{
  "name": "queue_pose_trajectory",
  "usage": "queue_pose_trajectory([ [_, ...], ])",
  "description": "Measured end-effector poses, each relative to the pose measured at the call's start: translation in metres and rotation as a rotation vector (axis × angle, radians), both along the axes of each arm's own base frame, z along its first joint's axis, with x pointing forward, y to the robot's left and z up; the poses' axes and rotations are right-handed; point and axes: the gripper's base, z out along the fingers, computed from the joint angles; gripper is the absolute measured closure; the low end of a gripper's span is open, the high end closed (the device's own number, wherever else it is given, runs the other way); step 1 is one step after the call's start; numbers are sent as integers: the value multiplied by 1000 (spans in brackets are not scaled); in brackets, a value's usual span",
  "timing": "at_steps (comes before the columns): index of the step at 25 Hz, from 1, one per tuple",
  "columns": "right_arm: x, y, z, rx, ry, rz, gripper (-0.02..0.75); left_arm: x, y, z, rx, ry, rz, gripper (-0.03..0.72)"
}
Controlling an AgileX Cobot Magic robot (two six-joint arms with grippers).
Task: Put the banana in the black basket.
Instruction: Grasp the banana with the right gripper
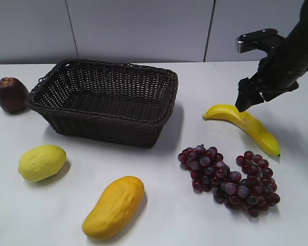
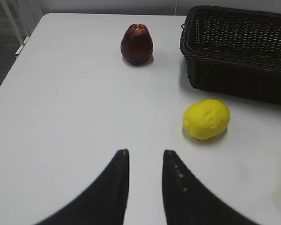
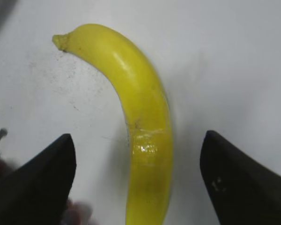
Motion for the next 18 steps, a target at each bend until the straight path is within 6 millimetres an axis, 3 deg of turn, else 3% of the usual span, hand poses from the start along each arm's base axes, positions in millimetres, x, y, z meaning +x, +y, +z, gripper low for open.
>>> queue_pose_trajectory([
  [13, 17, 2, -57, -78, 59, 43, 97, 0, 0, 0, 0, 0, 0, 449],
  [18, 18, 2, -70, -79, 85, 31, 165, 0, 0, 0, 0, 0, 0, 449],
])
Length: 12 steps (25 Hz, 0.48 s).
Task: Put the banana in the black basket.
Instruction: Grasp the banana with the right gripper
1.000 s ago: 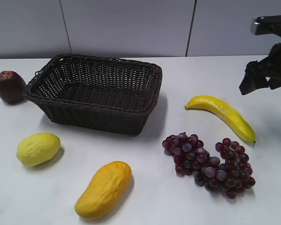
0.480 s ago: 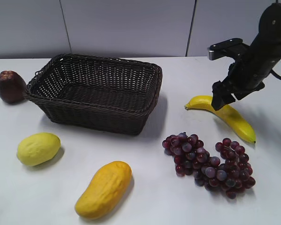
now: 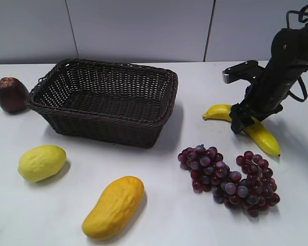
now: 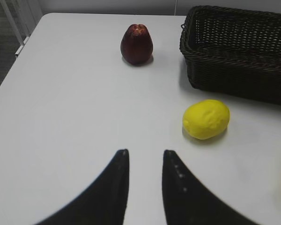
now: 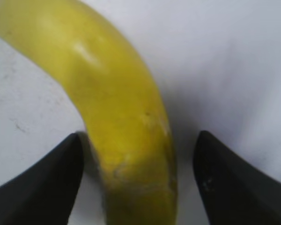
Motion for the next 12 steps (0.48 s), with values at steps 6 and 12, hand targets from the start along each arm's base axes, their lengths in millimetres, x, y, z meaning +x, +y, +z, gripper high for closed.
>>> queue_pose_trajectory([
  [6, 0, 0, 0, 1, 5, -10, 395, 0, 0, 0, 0, 0, 0, 449],
  [12, 6, 2, 17, 1, 56, 2, 395, 0, 0, 0, 0, 0, 0, 449],
])
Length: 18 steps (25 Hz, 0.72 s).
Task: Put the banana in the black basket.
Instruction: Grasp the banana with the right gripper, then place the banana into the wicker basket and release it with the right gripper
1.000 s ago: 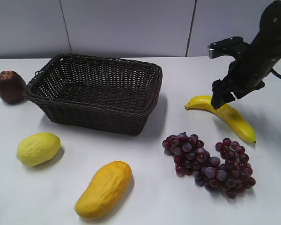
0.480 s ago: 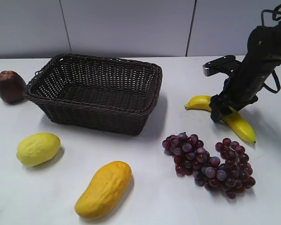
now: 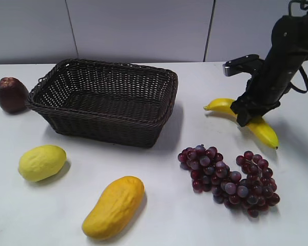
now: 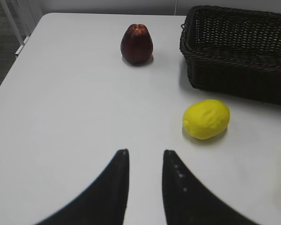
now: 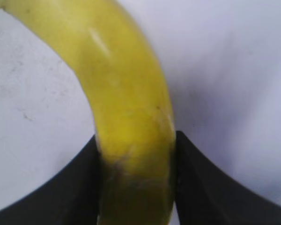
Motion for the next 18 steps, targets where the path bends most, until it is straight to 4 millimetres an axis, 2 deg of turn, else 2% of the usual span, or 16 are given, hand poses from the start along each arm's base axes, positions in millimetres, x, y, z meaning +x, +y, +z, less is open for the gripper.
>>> queue_pose_trajectory([
  [3, 9, 3, 25, 13, -19, 4, 395, 0, 0, 0, 0, 0, 0, 449],
  [11, 23, 20, 126, 176, -161, -3, 395, 0, 0, 0, 0, 0, 0, 449],
  [14, 22, 42, 153, 237, -216, 36, 395, 0, 0, 0, 0, 0, 0, 449],
  [18, 12, 88, 176, 286, -284, 137, 395, 0, 0, 0, 0, 0, 0, 449],
])
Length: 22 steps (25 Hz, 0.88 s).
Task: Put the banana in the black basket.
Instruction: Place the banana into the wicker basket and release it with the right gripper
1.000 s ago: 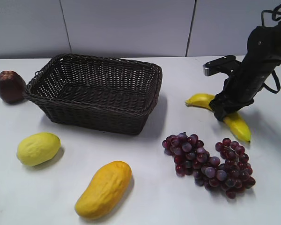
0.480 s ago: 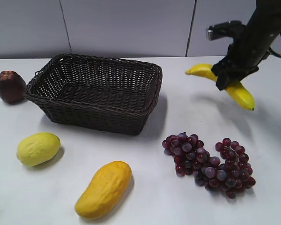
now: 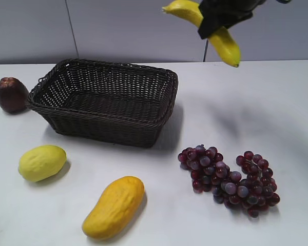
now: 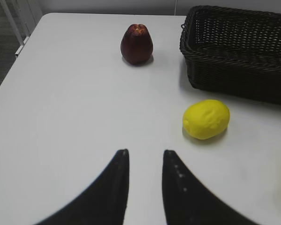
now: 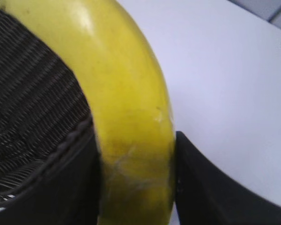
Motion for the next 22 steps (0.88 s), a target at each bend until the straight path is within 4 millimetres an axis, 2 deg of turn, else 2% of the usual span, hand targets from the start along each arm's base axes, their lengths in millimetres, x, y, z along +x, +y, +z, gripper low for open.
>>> queue_pose_trajectory([
  [7, -26, 81, 6, 66, -144, 141, 395, 0, 0, 0, 0, 0, 0, 449],
  [12, -35, 125, -19, 67, -189, 231, 395, 0, 0, 0, 0, 0, 0, 449],
  [16, -33, 141, -46, 38, -190, 256, 395, 0, 0, 0, 0, 0, 0, 449],
  [22, -24, 144, -82, -52, -173, 278, 386, 0, 0, 0, 0, 0, 0, 449],
])
